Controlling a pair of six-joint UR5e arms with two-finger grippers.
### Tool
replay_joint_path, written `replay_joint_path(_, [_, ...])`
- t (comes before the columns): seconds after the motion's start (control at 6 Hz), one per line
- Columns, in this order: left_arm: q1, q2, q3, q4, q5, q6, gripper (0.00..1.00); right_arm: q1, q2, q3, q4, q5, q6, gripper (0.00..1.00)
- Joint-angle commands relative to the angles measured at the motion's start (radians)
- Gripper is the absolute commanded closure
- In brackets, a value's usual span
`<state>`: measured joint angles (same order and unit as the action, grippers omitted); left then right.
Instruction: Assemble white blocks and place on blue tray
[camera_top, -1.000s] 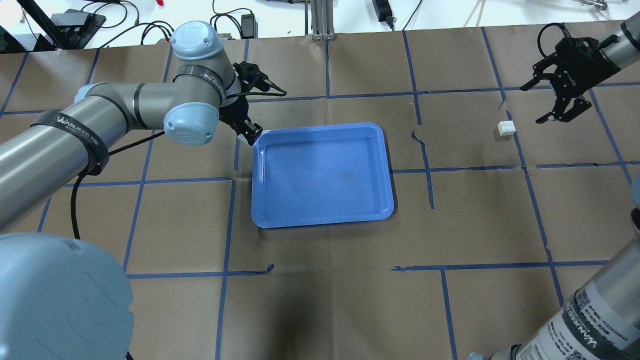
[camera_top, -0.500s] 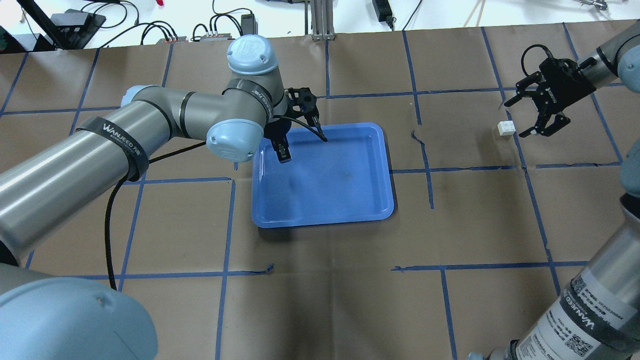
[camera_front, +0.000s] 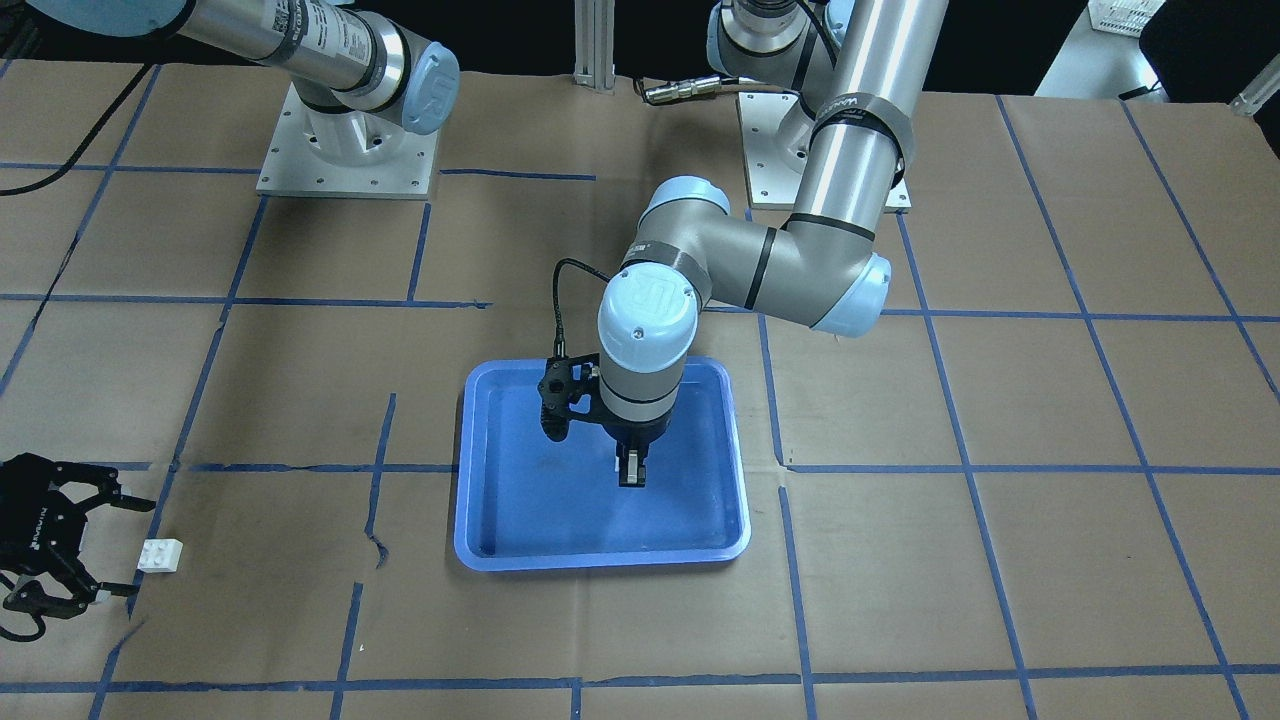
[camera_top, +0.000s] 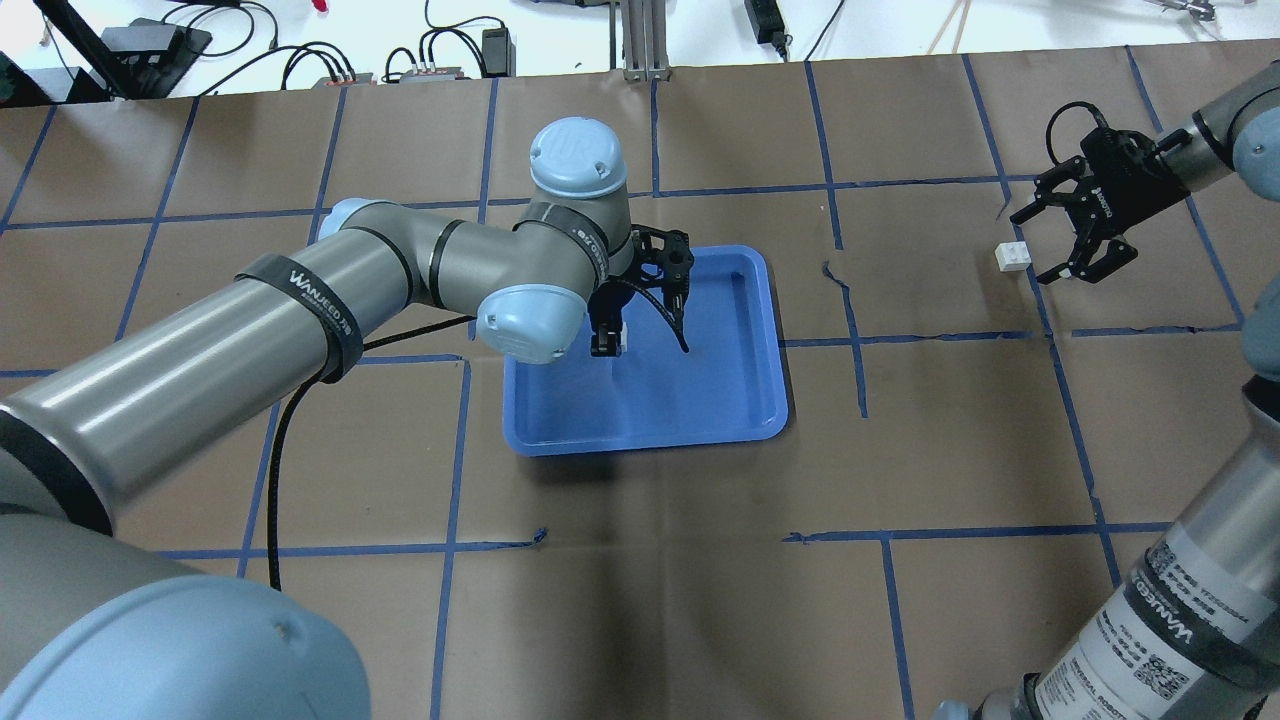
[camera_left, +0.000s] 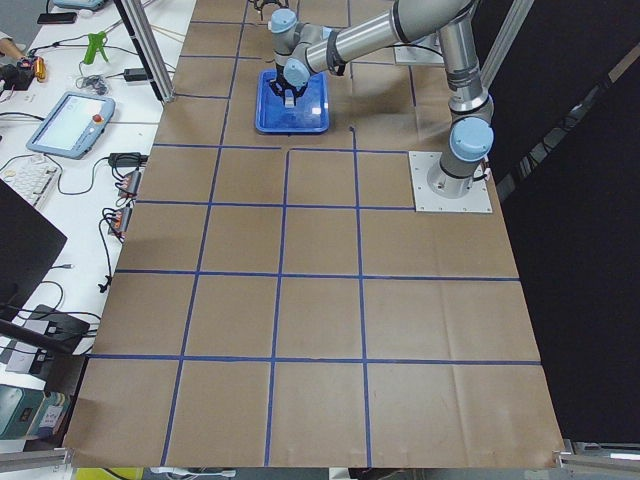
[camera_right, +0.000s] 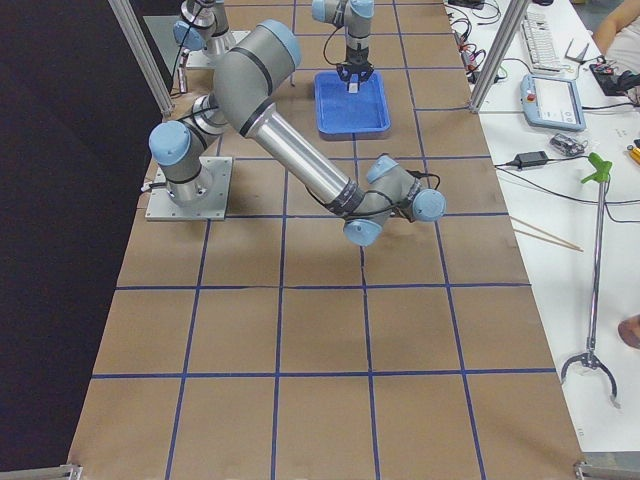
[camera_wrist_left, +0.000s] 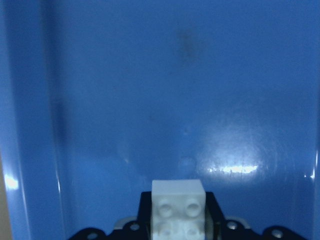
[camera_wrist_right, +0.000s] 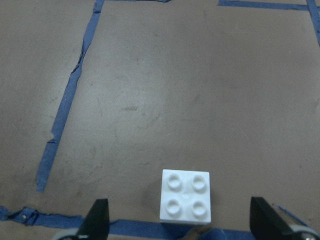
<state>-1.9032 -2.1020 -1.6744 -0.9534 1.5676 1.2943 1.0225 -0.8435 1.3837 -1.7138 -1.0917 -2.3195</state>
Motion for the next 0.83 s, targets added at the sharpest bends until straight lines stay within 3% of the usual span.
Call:
replay_joint_path(0.0, [-0.019,-0.016,-0.005,0.013,0.000,0.002,0.80,-0.005,0.012,0.000,-0.006,0.000,0.005,0.01])
replay_joint_path(0.17, [-0.019,-0.016,-0.011,0.013,0.002,0.002,0.62,-0.005,0.011,-0.002,-0.001,0.000,0.003,0.04])
replay_joint_path(0.33, [-0.020,-0.001,-0.013,0.012,0.002,-0.001,0.36,-0.005,0.007,-0.003,0.000,0.000,0.003,0.12])
replay_joint_path(0.5, [-0.020,-0.003,-0.016,0.007,0.003,-0.006,0.03,-0.004,0.007,-0.003,0.003,-0.004,0.002,0.23])
replay_joint_path(0.67, [-0.019,0.013,-0.015,0.001,0.003,-0.010,0.02,-0.005,0.006,-0.003,0.003,-0.004,0.000,0.35])
